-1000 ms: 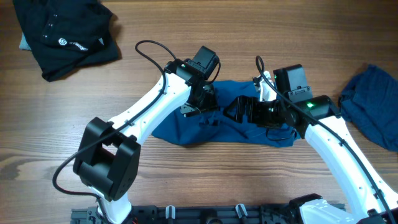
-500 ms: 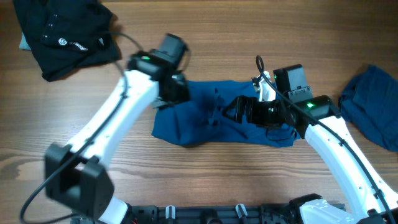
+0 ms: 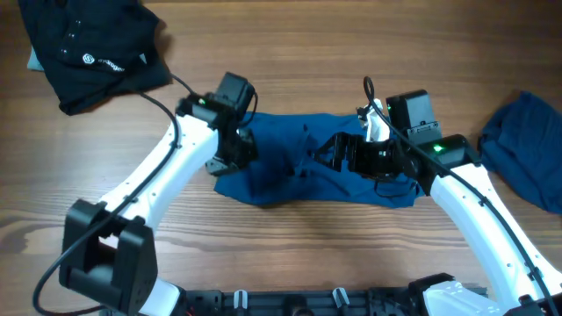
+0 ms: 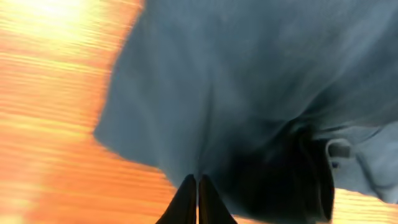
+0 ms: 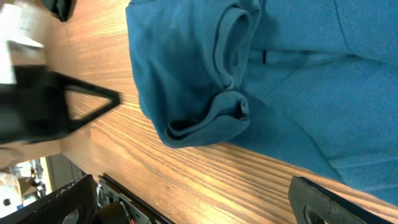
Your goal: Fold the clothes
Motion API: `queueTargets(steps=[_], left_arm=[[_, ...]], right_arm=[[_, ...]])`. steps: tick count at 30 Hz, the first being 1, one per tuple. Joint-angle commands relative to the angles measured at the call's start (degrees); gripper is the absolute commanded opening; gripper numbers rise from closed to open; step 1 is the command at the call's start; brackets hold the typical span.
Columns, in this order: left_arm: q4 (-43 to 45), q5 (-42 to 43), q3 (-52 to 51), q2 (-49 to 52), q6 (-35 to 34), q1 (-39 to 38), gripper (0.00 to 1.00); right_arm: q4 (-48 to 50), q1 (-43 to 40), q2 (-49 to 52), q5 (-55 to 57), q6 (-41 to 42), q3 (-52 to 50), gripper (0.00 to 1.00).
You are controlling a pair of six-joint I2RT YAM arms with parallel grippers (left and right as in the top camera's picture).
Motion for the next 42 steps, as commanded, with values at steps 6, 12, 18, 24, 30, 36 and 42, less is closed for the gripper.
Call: queueTargets(steps=[6, 12, 18, 24, 30, 36, 42], left_arm=[[16.9, 11.7, -13.6, 1.0, -0.8, -1.3, 0.04], [19.5, 11.7, -13.6, 1.0, -3.6, -5.1, 0.04], [22.8, 11.5, -13.6, 1.0, -11.6, -10.7, 0.04], [23.7, 12.2, -13.6, 1.0, -16.7, -15.3, 0.04], [25.5, 16.8, -13.6, 1.0, -17.3, -18.6, 0.04], [24.5, 14.1, -13.6, -0.2, -15.9, -16.2, 0.04], [22.3, 6.6, -13.5, -5.6, -10.9, -10.8, 0.04]], right_arm=[[0.0, 0.3, 0.5, -1.1, 0.7, -0.2, 1.0], [0.1, 0.3, 0.5, -1.1, 2.0, -0.2, 1.0], [-0.3, 0.3, 0.5, -1.1, 2.0, -0.2, 1.0], [-0.3, 0.3, 0.5, -1.1, 1.9, -0.2, 0.99], [0.0, 0.3, 0.5, -1.1, 1.9, -0.2, 1.0], [-0.1, 0.3, 0.5, -1.0, 1.9, -0.2, 1.0], [0.4, 0.2, 0.5, 1.3, 2.1, -0.2, 1.0]])
